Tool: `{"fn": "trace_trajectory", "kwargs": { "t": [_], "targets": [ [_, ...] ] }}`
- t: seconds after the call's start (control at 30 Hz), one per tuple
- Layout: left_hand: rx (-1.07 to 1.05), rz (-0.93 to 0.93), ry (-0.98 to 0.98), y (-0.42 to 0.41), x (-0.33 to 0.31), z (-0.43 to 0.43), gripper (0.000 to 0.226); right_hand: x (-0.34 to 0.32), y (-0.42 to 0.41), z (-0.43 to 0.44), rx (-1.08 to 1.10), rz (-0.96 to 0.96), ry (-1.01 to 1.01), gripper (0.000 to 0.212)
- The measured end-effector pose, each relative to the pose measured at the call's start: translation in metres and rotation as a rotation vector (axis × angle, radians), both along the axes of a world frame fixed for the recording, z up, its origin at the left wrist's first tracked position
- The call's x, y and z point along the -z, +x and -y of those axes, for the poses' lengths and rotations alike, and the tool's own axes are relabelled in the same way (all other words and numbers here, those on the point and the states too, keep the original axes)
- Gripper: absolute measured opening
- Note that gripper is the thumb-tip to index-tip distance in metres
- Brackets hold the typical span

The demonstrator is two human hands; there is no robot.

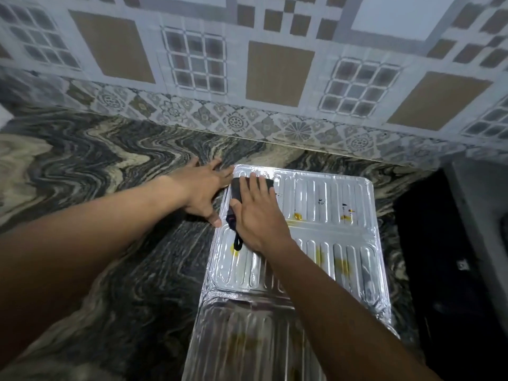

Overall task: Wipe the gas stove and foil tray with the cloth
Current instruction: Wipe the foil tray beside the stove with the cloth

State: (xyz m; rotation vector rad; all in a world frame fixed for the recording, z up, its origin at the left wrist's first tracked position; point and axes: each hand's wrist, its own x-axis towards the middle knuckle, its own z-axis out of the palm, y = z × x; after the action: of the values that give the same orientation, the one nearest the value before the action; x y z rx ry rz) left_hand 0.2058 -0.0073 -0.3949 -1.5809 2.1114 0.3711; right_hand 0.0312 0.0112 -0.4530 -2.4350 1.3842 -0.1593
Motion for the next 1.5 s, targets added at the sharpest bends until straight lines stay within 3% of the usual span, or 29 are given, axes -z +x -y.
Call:
{"fn": "trace_trajectory", "kwargs": {
  "t": [0.13, 0.47, 0.77, 1.03, 1.17, 1.33, 1.5],
  "targets": [
    [-0.027, 0.007, 0.034, -0.004, 0.002, 0.003, 0.13, -0.003, -0.021, 0.013, 0.053, -0.049, 0.046, 0.072],
    [0.049, 0.118, 0.068, -0.016, -0.001, 0.007, 0.127, -0.008, -0.098, 0.037, 0.22, -0.105, 0.09, 0.063],
    [0.033, 0.022, 0.109, -0.015, 0.007, 0.014, 0.132, -0.012, -0.152, 0.047, 0.485, -0.047, 0.114, 0.063],
    [0.06, -0.042, 0.084, -0.009, 0.007, 0.013, 0.131, -0.012, -0.152, -0.014, 0.569, -0.098, 0.119, 0.059],
    [0.053, -0.065, 0.074, -0.008, 0.004, 0.012, 0.129, -0.013, -0.104, -0.032, 0.421, -0.074, 0.115, 0.058],
    [0.032, -0.104, 0.05, -0.002, 0.008, 0.011, 0.129, -0.017, -0.025, -0.047, 0.151, 0.095, 0.15, 0.057],
    [0.013, -0.129, 0.038, 0.0, 0.012, 0.009, 0.129, -0.014, -0.009, -0.071, -0.017, 0.06, 0.149, 0.057]
  ]
}}
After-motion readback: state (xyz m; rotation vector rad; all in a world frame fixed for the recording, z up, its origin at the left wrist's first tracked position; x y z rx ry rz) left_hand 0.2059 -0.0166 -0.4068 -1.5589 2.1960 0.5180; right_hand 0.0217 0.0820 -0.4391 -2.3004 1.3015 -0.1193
